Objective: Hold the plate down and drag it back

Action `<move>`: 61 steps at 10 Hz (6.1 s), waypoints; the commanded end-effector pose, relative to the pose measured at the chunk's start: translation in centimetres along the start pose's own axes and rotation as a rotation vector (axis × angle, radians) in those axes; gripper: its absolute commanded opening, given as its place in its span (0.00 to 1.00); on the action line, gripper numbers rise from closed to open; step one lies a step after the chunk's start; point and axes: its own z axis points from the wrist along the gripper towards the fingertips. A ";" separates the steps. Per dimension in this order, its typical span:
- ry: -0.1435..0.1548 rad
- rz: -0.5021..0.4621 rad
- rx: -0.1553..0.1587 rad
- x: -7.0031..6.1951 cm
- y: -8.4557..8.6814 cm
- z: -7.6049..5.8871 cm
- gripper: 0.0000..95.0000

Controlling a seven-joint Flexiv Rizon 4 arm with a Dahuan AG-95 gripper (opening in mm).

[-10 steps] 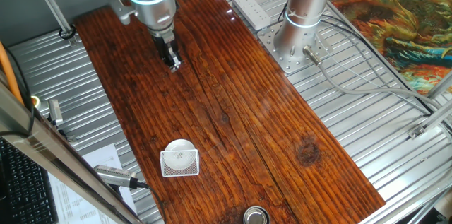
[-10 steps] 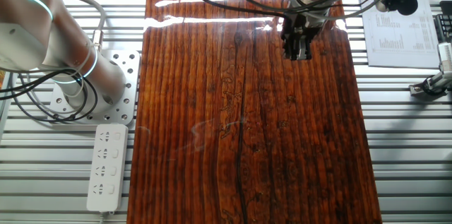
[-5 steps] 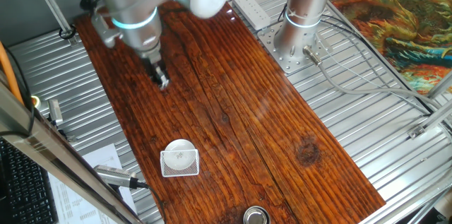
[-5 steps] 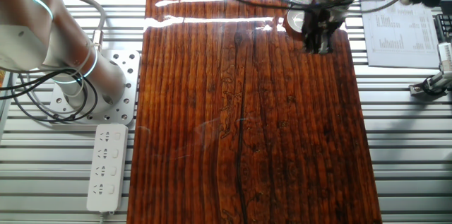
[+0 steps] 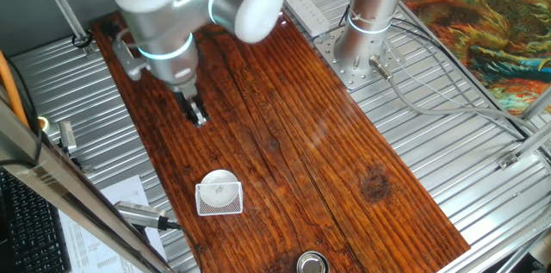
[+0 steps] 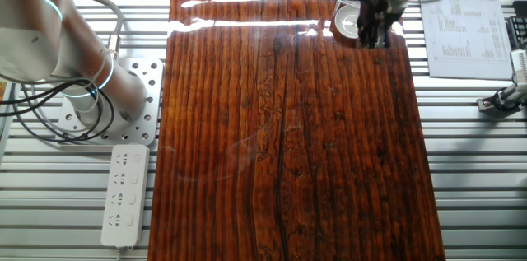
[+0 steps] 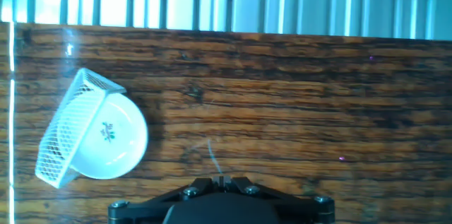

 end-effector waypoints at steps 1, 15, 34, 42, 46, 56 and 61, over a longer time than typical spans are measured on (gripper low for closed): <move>-0.011 0.029 -0.008 -0.8 0.6 1.6 0.00; 0.037 0.050 0.013 -5.0 4.4 0.7 0.00; 0.026 0.163 -0.119 -3.2 5.9 5.7 0.20; 0.032 0.217 -0.151 -2.5 7.1 7.5 0.20; 0.033 0.211 -0.155 -2.4 7.1 7.9 0.20; 0.039 0.208 -0.151 -2.4 7.1 8.7 0.20; 0.038 0.209 -0.151 -2.4 7.1 9.3 0.20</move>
